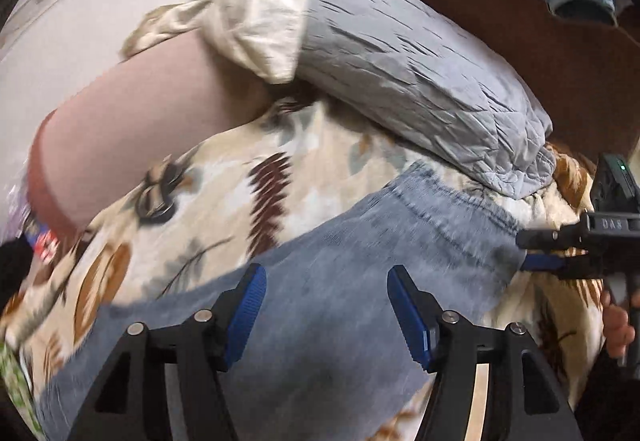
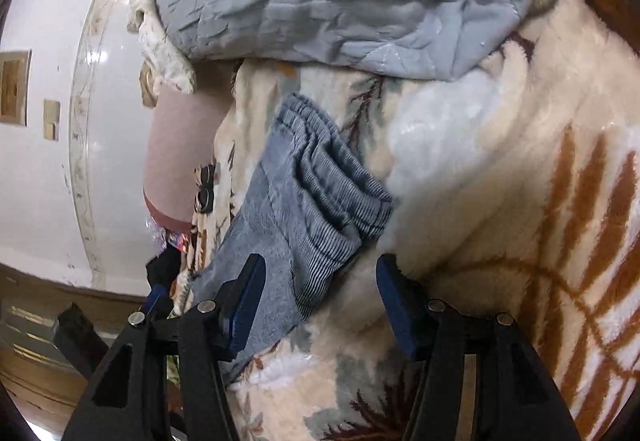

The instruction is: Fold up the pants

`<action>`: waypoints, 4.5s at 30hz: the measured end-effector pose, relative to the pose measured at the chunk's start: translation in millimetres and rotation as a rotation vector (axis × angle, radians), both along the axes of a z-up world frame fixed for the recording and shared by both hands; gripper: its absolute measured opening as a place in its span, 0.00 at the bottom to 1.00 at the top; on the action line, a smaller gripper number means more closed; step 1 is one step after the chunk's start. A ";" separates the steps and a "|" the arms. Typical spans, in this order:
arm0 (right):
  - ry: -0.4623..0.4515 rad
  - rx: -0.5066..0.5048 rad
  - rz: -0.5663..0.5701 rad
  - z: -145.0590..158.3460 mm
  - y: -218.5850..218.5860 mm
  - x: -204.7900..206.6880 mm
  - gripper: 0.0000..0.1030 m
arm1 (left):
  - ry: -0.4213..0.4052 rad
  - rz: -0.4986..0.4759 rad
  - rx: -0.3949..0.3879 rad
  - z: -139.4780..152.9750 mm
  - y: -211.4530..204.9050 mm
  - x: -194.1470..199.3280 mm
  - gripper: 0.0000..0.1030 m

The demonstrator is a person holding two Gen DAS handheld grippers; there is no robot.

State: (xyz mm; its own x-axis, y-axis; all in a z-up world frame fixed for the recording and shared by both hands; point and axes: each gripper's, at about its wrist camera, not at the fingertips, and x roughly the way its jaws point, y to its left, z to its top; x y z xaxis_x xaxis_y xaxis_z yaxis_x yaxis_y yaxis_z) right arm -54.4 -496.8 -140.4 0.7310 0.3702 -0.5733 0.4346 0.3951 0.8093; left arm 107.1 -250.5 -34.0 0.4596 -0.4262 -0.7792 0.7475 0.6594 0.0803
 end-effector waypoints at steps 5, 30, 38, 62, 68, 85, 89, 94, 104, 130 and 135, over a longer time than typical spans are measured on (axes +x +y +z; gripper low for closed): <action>-0.024 0.059 -0.013 -7.4 -10.4 -1.6 0.57 | 0.045 -0.109 0.041 -12.4 -55.7 18.1 0.65; -0.119 0.265 -0.017 -26.0 -30.4 -13.2 0.57 | 0.209 -0.561 0.179 -81.4 -199.2 65.3 0.47; -0.114 0.255 -0.016 -24.1 -28.2 -11.6 0.57 | 0.240 -0.580 0.194 -91.9 -214.9 80.6 0.45; -0.157 0.282 -0.097 -17.4 -41.6 -23.3 0.57 | 0.187 -0.542 0.096 -57.7 -189.3 58.4 0.16; -0.135 0.203 -0.084 -11.9 -41.3 -14.4 0.59 | 0.177 -0.537 0.074 -47.5 -179.7 58.2 0.16; -0.041 -0.020 0.005 -2.4 -31.3 -0.5 0.67 | 0.159 -0.506 0.067 -57.8 -167.5 68.8 0.16; -0.059 -0.035 0.031 1.7 -24.9 6.7 0.80 | 0.157 -0.500 0.072 -62.0 -168.2 69.3 0.16; -0.088 0.000 0.018 0.1 -24.5 11.6 0.82 | 0.156 -0.490 0.070 -62.3 -168.8 70.7 0.16; -0.070 -0.005 0.031 -5.0 -24.1 16.4 0.30 | 0.147 -0.475 0.059 -55.3 -165.2 70.1 0.16; -0.315 -0.309 0.206 104.3 87.7 28.3 0.25 | 0.052 -0.377 -0.112 27.6 -37.1 67.5 0.16; -0.312 -0.335 0.292 106.4 133.5 45.5 0.26 | 0.052 -0.322 -0.123 24.5 16.1 72.7 0.16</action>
State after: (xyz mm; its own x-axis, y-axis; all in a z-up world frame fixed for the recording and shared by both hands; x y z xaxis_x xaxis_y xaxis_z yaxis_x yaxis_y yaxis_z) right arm -8.9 -363.3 -34.1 0.7795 0.4176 -0.4668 0.0269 0.7223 0.6911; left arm 179.8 -234.3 -9.5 0.2470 -0.6353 -0.7317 0.9198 0.3914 -0.0293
